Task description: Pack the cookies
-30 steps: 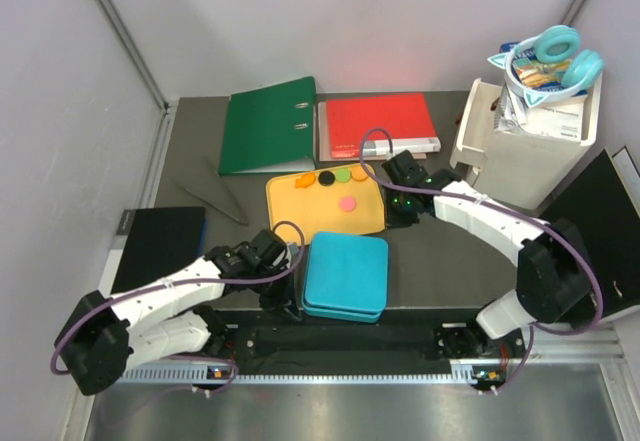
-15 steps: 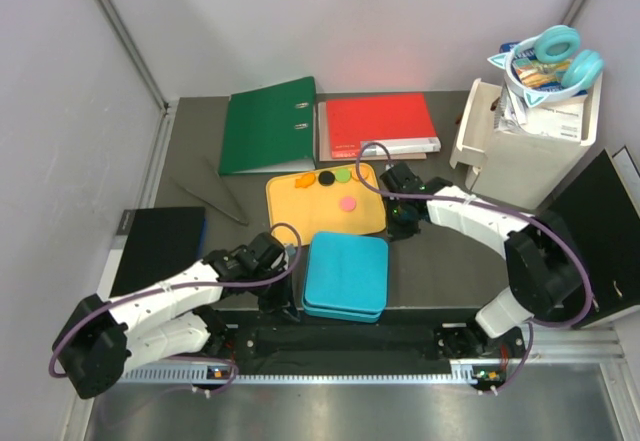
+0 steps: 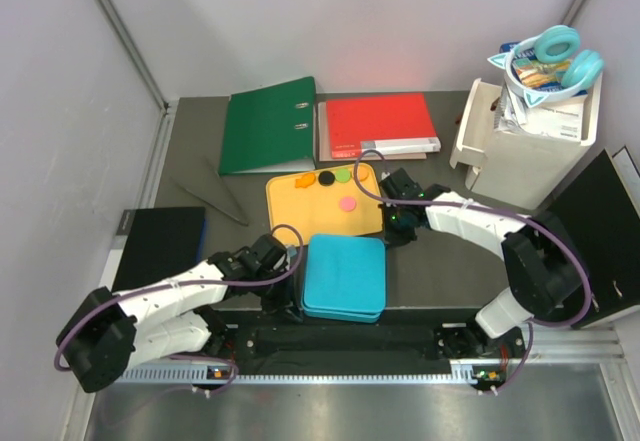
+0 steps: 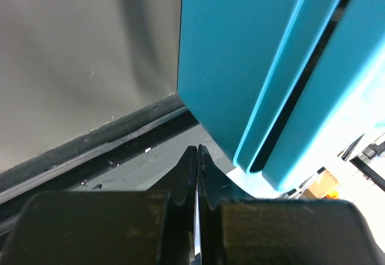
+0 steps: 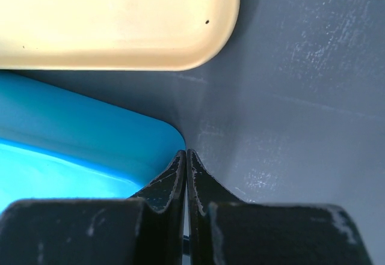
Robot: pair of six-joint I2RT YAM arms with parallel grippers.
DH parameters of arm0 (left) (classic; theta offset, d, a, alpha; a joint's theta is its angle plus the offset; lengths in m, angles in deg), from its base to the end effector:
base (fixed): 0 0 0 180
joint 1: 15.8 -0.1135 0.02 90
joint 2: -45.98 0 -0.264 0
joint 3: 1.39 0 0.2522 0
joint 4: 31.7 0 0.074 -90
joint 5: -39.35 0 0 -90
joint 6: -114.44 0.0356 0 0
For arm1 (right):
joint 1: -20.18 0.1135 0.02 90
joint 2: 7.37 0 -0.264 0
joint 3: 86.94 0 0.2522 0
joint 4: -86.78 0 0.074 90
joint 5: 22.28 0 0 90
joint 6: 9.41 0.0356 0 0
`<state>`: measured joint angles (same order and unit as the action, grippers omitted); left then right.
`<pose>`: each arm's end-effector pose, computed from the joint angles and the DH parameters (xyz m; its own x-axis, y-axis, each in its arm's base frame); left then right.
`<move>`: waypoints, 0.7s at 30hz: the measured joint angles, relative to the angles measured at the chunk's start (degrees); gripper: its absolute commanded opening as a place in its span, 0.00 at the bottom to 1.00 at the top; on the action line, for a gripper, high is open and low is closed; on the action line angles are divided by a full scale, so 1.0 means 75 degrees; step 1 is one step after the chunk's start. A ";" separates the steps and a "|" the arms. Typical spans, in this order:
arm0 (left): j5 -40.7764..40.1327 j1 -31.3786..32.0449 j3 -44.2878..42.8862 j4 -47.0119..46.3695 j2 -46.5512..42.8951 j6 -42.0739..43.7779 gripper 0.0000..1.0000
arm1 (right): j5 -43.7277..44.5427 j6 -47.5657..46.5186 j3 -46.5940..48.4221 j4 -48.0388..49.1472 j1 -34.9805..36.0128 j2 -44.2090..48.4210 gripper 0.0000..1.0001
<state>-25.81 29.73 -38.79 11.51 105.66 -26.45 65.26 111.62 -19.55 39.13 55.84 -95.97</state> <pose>0.1044 -0.1277 0.1490 -0.9993 0.0128 0.0349 -0.0091 0.8264 -0.5630 0.2333 0.1692 0.1840 -0.9561 -0.0521 -0.2884 -0.1192 0.9681 0.2202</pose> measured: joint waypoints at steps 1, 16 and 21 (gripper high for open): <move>0.0000 0.0000 0.0000 -0.0035 0.0047 0.0000 0.00 | -0.0012 0.0000 0.0000 0.0003 0.0009 0.0006 0.00; 0.0026 0.0003 0.0000 -0.0402 0.0472 0.0000 0.00 | -0.0169 0.0012 -0.0149 -0.0061 0.0175 0.0446 0.00; 0.0026 0.0003 0.0000 -0.0428 0.0592 0.0003 0.00 | -0.0169 0.0017 -0.0131 -0.0163 0.0344 0.0466 0.00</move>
<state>-25.61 29.76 -38.79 8.30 110.10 -26.43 63.99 111.75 -20.54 37.91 58.42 -92.47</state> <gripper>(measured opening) 0.010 0.004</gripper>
